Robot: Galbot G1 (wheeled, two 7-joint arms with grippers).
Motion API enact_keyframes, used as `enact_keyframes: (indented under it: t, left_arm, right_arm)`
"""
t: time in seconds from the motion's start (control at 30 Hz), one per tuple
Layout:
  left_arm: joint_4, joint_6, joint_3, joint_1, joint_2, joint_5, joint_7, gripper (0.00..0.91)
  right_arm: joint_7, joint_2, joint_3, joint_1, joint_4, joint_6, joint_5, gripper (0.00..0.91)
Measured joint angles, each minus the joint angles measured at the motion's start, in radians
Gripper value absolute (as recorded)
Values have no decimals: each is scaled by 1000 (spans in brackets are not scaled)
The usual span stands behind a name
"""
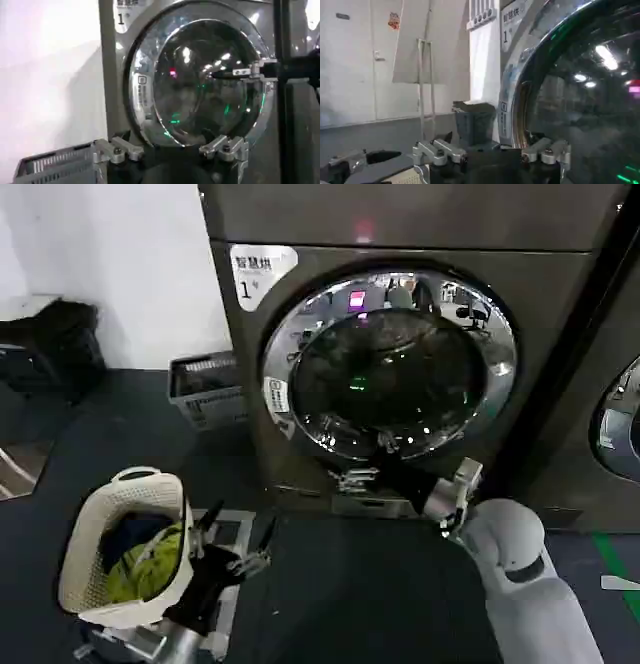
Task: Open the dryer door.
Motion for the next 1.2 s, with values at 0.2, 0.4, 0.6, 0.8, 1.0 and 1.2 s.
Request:
enact_keyframes:
  t: [0.2, 0.4, 0.6, 0.8, 1.0, 1.2]
  left_arm:
    - [-3, 11, 6, 5, 2, 6, 9, 907]
    - [-18, 55, 15, 8, 0, 51, -16, 907]
    - [-27, 67, 16, 10, -2, 48, 3, 907]
    - [-44, 128, 17, 15, -8, 52, -1, 907]
    - [-52, 128, 14, 24, -12, 61, 13, 907]
    - [-57, 124, 11, 30, -15, 66, 25, 907]
  right_arm:
    - [38, 4, -40, 36, -28, 23, -28, 907]
    - [106, 21, -99, 84, -81, 74, -75, 907]
    - [134, 48, -151, 124, -142, 72, -120, 907]
    - [180, 74, -196, 163, -201, 55, -120, 907]
    - [215, 101, -234, 199, -252, 51, -118, 907]
    - [224, 118, -263, 230, -290, 52, -119, 907]
